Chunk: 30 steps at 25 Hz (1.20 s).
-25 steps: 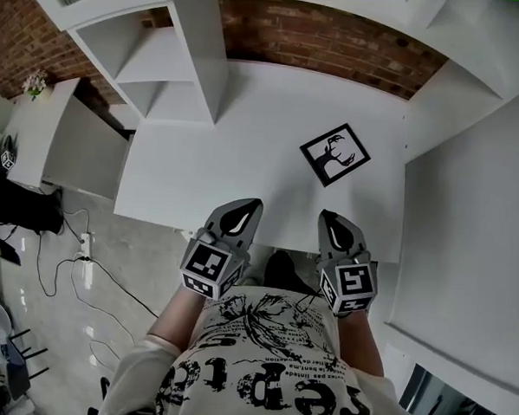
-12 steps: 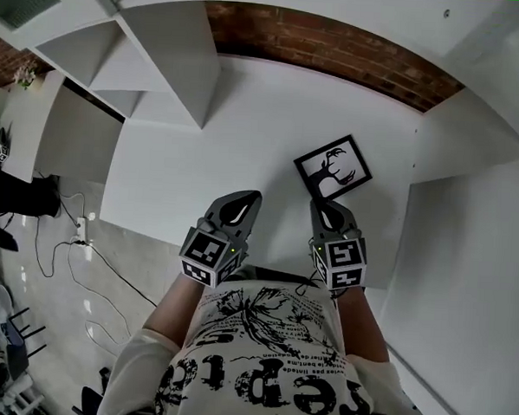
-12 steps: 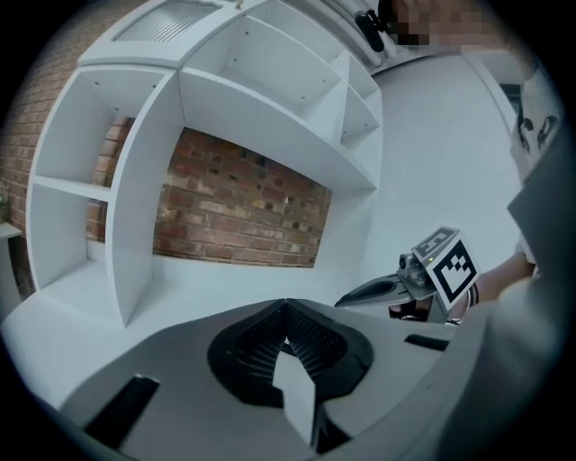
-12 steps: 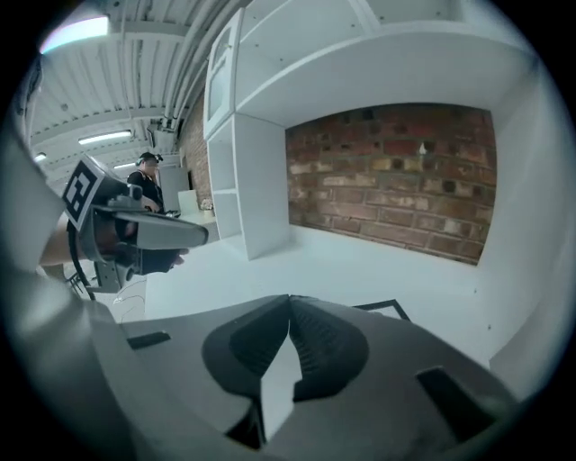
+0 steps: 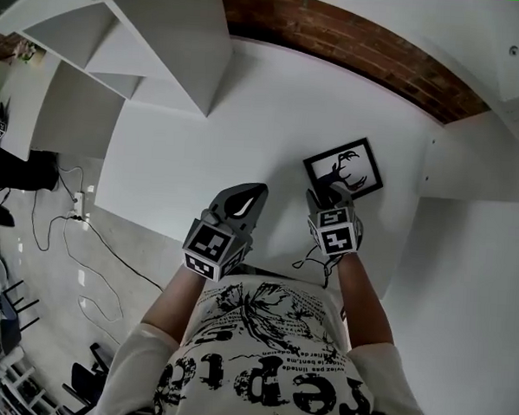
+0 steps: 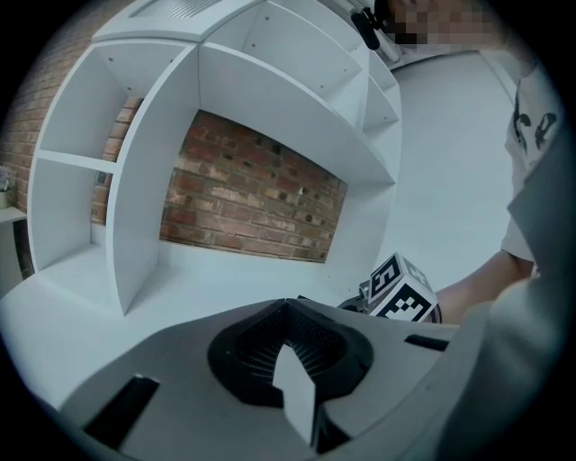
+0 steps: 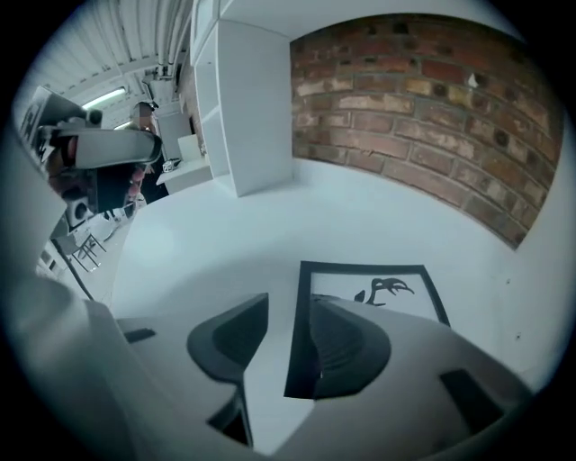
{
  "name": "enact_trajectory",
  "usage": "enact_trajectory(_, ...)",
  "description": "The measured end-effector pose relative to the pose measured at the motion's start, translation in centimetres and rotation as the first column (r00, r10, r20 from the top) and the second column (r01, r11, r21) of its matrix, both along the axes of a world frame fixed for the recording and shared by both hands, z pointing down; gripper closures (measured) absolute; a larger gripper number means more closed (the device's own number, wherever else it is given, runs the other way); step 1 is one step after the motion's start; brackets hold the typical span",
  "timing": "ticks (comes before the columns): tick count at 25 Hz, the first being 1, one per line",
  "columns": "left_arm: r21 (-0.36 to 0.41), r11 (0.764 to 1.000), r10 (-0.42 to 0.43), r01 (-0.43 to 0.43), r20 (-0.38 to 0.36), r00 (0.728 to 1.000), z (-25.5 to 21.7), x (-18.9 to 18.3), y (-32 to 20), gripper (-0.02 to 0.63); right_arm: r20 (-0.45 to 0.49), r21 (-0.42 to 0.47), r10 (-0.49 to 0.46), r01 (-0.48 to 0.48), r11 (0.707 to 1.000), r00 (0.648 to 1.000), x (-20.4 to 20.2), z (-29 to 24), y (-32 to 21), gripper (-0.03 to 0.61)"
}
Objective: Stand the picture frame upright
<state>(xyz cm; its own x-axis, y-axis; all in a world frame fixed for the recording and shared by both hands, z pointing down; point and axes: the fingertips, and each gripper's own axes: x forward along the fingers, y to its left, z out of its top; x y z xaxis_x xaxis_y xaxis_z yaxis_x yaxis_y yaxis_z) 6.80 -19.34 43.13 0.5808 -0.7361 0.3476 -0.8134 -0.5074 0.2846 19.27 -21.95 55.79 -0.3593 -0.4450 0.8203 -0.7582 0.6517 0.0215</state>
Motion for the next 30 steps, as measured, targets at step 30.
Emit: enact_trajectory(30, -0.030, 0.999, -0.028, 0.029, 0.035, 0.999, 1.5, -1.2, 1.0, 0.609, -0.155, -0.070, -0.049, 0.039, 0.997, 0.987, 0.1, 4.3, -1.5, 0.502)
